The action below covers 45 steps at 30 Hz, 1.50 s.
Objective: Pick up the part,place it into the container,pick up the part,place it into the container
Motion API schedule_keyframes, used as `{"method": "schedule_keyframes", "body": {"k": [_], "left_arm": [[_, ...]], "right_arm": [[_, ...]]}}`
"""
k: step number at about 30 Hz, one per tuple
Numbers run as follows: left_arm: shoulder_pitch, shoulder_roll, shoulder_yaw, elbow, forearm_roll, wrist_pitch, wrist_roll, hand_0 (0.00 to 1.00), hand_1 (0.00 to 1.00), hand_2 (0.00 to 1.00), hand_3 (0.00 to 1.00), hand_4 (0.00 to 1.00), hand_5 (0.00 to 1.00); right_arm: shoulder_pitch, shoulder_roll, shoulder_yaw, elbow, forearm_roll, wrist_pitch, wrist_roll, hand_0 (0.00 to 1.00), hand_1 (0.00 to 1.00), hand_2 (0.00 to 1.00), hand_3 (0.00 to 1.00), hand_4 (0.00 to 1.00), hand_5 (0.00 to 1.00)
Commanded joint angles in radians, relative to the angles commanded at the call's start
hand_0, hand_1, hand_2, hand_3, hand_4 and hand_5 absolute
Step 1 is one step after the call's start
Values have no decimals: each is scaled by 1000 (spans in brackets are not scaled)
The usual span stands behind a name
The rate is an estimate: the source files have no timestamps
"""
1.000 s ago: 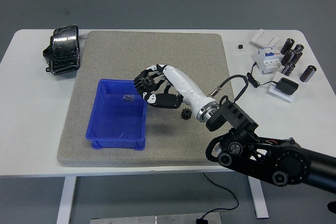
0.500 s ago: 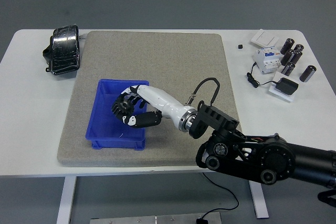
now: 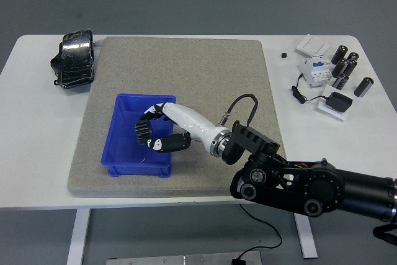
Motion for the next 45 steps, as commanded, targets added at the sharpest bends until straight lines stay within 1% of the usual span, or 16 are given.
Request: {"method": "schedule_keyframes", "body": {"k": [10,17,18,23,24,29,30,33,35,36,37,39,41,42,44,45], "left_arm": [[-1,0,-3,1,3,-3,-1,664,663,656,627,694,557],[-3,0,-8,2,9,-8,0,663,659,653,621,693,556],[-3,0,-8,2,10,-9,0,663,656,649,617,690,555],[-1,1,-13,1,16,-10,4,663,656,649,617,690,555],[-1,1,-14,1,17,-10,4,662,656,649,616,690,555],[-2,1,-16,1,19,-12,5,662,656,649,616,690,555],[-2,1,-16,1,18,-12,4,662,655,649,615,687,556],[-4,1,-16,2,18,-12,3,662,655,649,615,687,556],[-3,0,-15,2,15,-11,2,662,655,649,615,687,556],[-3,0,-15,2,15,-11,2,662,654,648,615,684,555],[-2,-1,-14,2,13,-11,2,662,654,648,615,684,555],[-1,-2,-9,3,6,-9,-1,662,654,648,615,684,555],[0,-3,-5,3,0,-8,-3,662,654,648,615,684,555],[1,-3,-3,3,-4,-7,-4,661,653,646,612,679,556],[3,-4,1,3,-10,-5,-5,661,653,646,612,679,556],[4,-4,3,3,-13,-4,-5,661,653,646,612,679,556]], "right_arm": [[-6,0,11,-5,-14,-13,-4,814,833,782,746,664,230],[-5,-1,7,-9,-4,6,-1,818,836,782,757,679,233],[-4,-1,7,-10,-3,9,0,831,849,819,805,721,214],[-4,-2,12,-14,-3,10,8,831,849,819,805,721,214],[-5,-2,12,-14,-2,9,9,832,848,845,837,757,222],[-5,-3,14,-16,-1,7,12,832,848,845,837,757,222],[-5,-3,14,-16,0,6,12,836,850,858,867,790,234],[-9,-7,22,-13,0,-1,14,836,850,858,867,790,234],[-16,-16,38,-5,-5,-8,14,836,850,858,867,790,234],[-21,-24,52,0,-10,-12,12,824,839,842,848,754,208],[-27,-33,67,6,-15,-16,9,824,839,842,848,754,208],[-43,-60,104,20,-37,-20,-2,824,839,842,848,754,208],[-62,-96,137,33,-78,-17,-30,824,839,842,848,754,208],[-71,-114,149,40,-101,-12,-48,741,766,788,833,745,213],[-87,-149,163,53,-147,16,-85,741,766,788,833,745,213],[-97,-173,167,62,-179,40,-111,741,766,788,833,745,213]]}}
